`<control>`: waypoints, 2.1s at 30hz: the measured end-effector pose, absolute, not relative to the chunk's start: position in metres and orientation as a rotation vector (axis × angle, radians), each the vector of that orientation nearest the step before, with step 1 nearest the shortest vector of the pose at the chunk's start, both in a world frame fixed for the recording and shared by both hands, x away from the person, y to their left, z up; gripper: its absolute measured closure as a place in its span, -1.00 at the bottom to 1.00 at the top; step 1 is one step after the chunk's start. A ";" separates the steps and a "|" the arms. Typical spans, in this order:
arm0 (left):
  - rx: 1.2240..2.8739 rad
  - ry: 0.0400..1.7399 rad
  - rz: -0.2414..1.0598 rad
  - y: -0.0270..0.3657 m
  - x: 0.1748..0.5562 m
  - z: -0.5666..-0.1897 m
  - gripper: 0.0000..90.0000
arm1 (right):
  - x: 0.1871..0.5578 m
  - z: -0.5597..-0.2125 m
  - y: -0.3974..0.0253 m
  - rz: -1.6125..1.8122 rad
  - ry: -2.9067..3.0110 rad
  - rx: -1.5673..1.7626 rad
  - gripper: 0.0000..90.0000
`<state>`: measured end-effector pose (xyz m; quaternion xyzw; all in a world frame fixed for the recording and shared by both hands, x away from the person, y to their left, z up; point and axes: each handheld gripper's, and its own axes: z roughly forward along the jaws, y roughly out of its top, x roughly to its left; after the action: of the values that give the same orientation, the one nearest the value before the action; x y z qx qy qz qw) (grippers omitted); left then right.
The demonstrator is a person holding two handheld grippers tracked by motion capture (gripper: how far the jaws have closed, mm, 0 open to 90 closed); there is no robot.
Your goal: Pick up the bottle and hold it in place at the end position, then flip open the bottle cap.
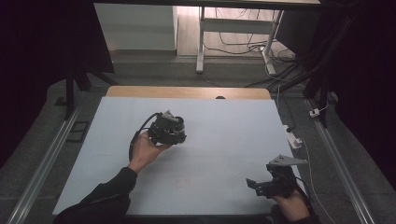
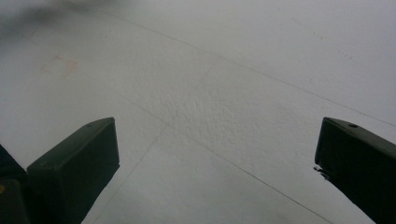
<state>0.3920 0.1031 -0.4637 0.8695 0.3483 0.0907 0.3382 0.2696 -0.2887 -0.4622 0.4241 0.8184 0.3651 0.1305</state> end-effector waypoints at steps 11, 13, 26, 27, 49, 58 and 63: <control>2.284 0.922 0.244 0.087 0.396 -0.484 0.19 | 0.269 -0.462 -0.289 1.063 2.377 1.228 -1.00; 2.281 0.922 0.245 0.086 0.396 -0.487 0.19 | 0.269 -0.462 -0.289 1.062 2.378 1.225 -1.00; 2.306 0.918 0.253 0.074 0.394 -0.502 0.19 | 0.269 -0.462 -0.289 1.064 2.378 1.219 -1.00; 2.305 0.919 0.257 0.073 0.394 -0.503 0.19 | 0.269 -0.462 -0.289 1.064 2.378 1.218 -1.00; 2.296 0.883 0.283 0.074 0.390 -0.514 0.20 | 0.268 -0.461 -0.289 1.070 2.365 1.210 -1.00; 2.291 0.878 0.287 0.075 0.390 -0.515 0.20 | 0.266 -0.459 -0.291 1.104 2.329 1.211 -1.00; 2.281 0.867 0.293 0.075 0.389 -0.516 0.20 | 0.264 -0.457 -0.289 1.134 2.329 1.180 -1.00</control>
<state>0.3894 0.0754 -0.5160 0.8745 0.3321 0.1122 0.3353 0.2644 -0.2887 -0.4571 0.4099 0.8094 0.3940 0.1469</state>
